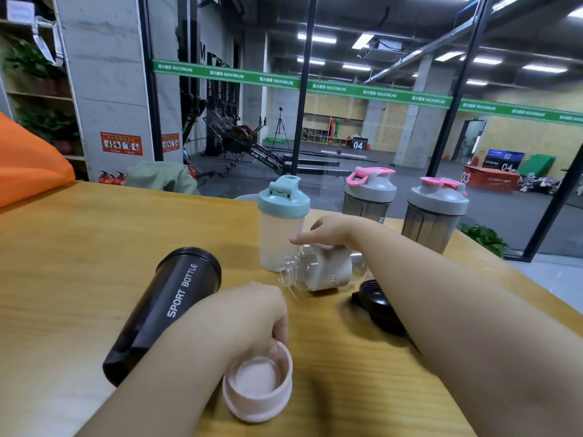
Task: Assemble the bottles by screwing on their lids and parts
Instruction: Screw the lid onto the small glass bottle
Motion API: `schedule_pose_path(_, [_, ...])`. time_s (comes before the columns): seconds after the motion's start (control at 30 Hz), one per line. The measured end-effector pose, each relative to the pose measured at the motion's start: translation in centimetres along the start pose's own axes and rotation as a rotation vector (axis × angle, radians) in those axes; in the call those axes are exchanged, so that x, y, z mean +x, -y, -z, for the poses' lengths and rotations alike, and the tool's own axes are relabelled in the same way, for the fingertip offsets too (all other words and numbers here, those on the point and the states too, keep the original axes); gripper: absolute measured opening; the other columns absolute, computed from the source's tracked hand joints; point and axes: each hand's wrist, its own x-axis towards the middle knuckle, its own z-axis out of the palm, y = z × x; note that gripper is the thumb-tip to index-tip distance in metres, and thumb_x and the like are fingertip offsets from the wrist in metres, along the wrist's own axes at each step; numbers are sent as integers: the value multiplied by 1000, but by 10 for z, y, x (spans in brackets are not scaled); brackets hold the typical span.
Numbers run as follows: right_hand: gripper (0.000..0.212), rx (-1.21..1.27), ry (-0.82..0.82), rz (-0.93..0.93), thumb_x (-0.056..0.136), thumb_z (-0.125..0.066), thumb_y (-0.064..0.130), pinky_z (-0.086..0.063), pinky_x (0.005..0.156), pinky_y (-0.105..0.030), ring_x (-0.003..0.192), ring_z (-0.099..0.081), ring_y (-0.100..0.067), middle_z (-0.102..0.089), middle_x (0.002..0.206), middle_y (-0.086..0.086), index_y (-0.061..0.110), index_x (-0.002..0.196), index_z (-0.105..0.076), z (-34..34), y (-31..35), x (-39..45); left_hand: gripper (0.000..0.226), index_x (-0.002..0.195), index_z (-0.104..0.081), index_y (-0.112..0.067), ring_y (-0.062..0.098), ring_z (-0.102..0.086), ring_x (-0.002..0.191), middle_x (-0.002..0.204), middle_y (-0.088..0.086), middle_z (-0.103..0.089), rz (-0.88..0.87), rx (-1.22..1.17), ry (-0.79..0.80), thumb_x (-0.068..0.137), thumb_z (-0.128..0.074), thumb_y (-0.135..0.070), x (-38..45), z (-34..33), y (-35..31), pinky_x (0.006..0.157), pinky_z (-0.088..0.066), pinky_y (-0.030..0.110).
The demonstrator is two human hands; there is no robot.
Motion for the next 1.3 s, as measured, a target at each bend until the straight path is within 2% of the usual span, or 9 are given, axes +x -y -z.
schedule_pose_path(0.07, [85, -86, 36, 33, 75, -57, 71, -36, 104, -36, 126, -44, -22, -45, 142, -1, 16, 139, -44, -1, -4, -8, 20, 105, -73, -28, 16, -64, 103, 110, -3, -70, -24, -69, -10, 88, -64, -24, 5, -3, 4, 77, -45, 21])
schedule_pose_path(0.17, [87, -220, 84, 118, 75, -55, 72, -32, 108, -37, 132, -39, -20, -41, 147, 2, 20, 143, -37, -3, -8, -19, 20, 106, -71, -26, 18, -64, 104, 102, -3, -68, 12, -74, 38, 89, -62, -24, 8, -4, 2, 76, -45, 23])
schedule_pose_path(0.33, [95, -380, 126, 212, 66, -79, 52, -37, 104, -38, 126, -43, -20, -44, 140, 6, 28, 144, -29, -6, -17, -32, 17, 97, -74, -30, 18, -66, 93, 85, -7, -65, -11, -148, -77, 86, -62, -23, 11, -8, 7, 66, -43, 21])
schedule_pose_path(0.5, [87, -474, 15, 316, 59, -85, 40, -42, 90, -34, 112, -48, -21, -50, 123, 4, 28, 131, -38, -13, -23, -36, 12, 98, -63, -31, 16, -59, 97, 104, -7, -62, -35, -192, -183, 95, -51, -31, 12, -10, 4, 80, -49, 29])
schedule_pose_path(0.6, [87, -499, -59, 354, 55, -84, 44, -44, 85, -35, 108, -50, -20, -52, 118, 6, 31, 129, -40, -14, -26, -39, 15, 86, -47, -34, 16, -54, 90, 98, -7, -56, -35, -275, -233, 99, -41, -30, 10, -9, 3, 75, -44, 30])
schedule_pose_path(0.83, [94, -429, -279, 436, 55, -81, 47, -46, 93, -42, 112, -50, -20, -52, 126, 6, 33, 136, -37, 7, -15, -53, 8, 99, -37, -25, 15, -48, 69, 87, 1, -55, -77, -445, -344, 102, -31, -28, 8, -9, -2, 63, -39, 32])
schedule_pose_path(1.07, [92, -230, -404, 357, 54, -80, 54, -48, 90, -38, 107, -51, -16, -51, 121, 7, 31, 133, -39, 22, -19, -81, 15, 113, -44, -31, 23, -64, 73, 112, -3, -51, 60, -1065, -401, 101, -36, -27, 15, -12, -9, 49, -56, 30])
schedule_pose_path(1.2, [83, -73, -537, 316, 55, -76, 59, -50, 87, -38, 100, -54, -14, -52, 115, 6, 32, 126, -44, 18, -29, -102, 29, 123, -55, -16, 26, -69, 69, 113, 8, -60, 124, -1400, -350, 98, -39, -19, 22, -15, -15, 51, -57, 31])
schedule_pose_path(1.3, [89, -23, -594, 288, 55, -76, 59, -48, 88, -35, 100, -53, -13, -49, 113, 7, 33, 133, -41, 17, -37, -119, 31, 121, -56, -6, 31, -66, 86, 117, 18, -60, 100, -1621, -322, 95, -38, -4, 24, -15, -16, 52, -57, 31])
